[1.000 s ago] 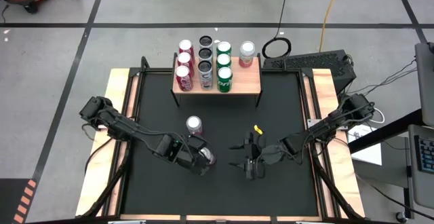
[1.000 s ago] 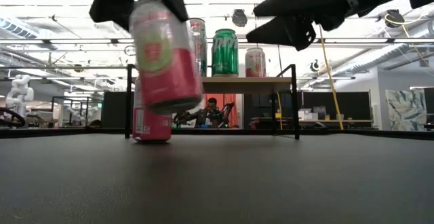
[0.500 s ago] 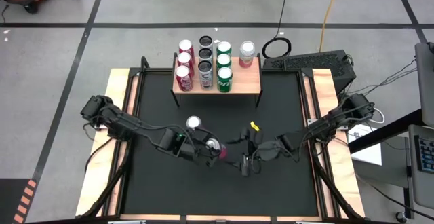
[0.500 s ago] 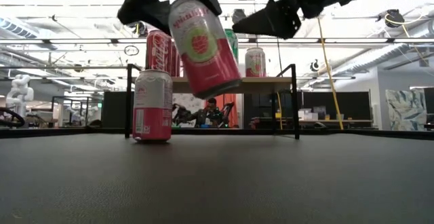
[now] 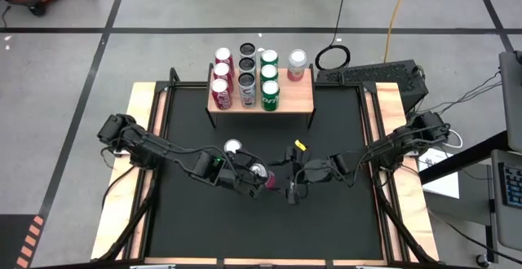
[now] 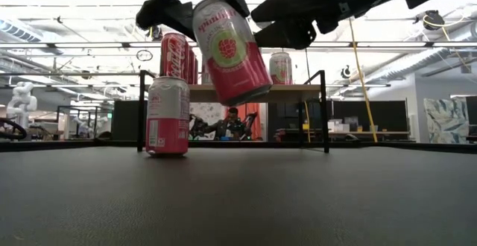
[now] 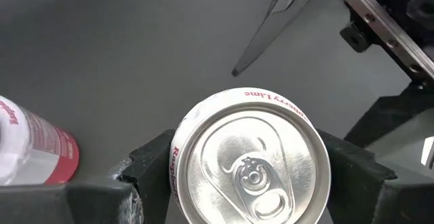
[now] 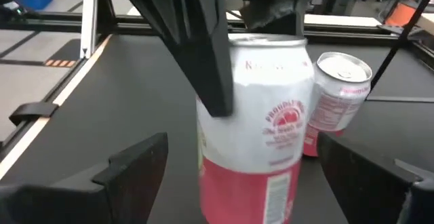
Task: Place canned beverage on shelf
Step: Put the bottom pink soda can aligned with the other pink soda can on the shelf
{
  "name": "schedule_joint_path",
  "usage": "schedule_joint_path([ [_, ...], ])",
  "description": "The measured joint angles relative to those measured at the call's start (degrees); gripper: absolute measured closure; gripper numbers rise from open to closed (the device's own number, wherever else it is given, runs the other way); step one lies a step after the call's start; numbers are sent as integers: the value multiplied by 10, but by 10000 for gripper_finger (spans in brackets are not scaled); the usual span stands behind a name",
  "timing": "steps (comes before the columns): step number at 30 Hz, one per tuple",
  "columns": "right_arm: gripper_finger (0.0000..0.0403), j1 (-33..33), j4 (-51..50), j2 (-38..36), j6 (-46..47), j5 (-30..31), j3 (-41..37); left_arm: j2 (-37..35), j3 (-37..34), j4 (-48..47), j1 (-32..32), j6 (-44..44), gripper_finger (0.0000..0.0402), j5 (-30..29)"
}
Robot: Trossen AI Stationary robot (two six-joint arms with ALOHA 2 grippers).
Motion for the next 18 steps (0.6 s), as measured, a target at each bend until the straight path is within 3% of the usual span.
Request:
schedule_joint_path([
  [18,46,-21,61,48,-8,-25,0,-1,0,71,17,43,120,8],
])
